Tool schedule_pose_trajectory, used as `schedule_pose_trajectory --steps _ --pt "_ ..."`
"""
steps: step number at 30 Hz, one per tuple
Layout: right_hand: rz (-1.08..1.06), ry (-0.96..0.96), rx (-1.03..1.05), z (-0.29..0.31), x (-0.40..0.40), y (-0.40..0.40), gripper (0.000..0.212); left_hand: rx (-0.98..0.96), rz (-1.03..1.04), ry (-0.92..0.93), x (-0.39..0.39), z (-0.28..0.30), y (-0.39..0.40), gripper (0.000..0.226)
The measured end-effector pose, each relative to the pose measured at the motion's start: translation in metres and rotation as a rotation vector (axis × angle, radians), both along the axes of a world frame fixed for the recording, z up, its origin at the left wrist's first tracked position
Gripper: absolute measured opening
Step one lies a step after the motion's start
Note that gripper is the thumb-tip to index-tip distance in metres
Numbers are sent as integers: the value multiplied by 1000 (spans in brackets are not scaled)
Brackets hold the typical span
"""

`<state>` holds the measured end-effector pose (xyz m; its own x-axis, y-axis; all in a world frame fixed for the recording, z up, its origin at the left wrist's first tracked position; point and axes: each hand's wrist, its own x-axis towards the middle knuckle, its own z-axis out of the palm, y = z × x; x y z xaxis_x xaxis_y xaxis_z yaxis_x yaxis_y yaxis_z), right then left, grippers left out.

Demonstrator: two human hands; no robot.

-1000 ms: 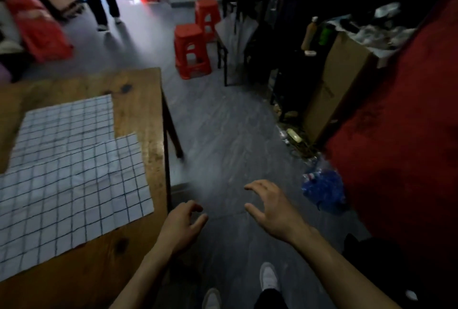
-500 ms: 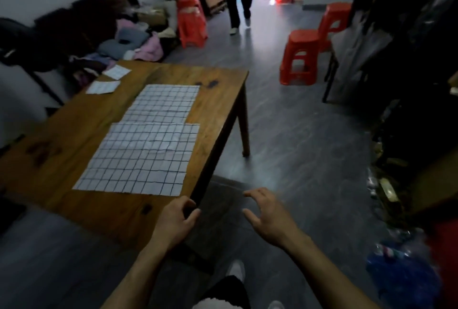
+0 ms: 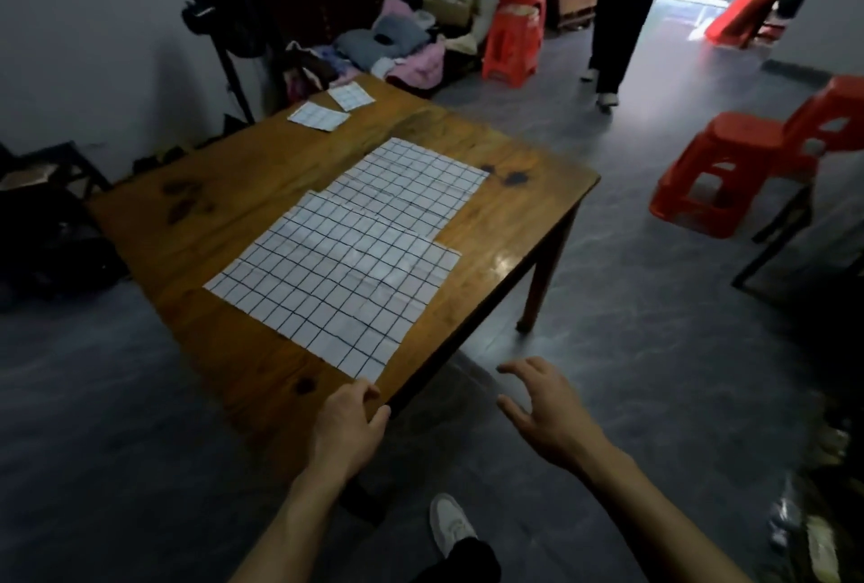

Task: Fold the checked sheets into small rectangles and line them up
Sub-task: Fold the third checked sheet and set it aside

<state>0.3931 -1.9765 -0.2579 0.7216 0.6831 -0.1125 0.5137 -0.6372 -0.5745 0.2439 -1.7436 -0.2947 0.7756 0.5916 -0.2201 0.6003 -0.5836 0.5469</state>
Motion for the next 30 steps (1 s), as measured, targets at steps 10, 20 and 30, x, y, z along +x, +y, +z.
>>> schedule_pose_trajectory --steps 10,20,30 --pt "205 14 -129 -12 98 52 40 203 198 56 74 -39 44 35" --pt "465 32 -167 -11 175 124 40 297 205 177 93 -64 33 34" --pt "860 46 -176 -11 257 176 37 298 439 155 117 -48 27 18"
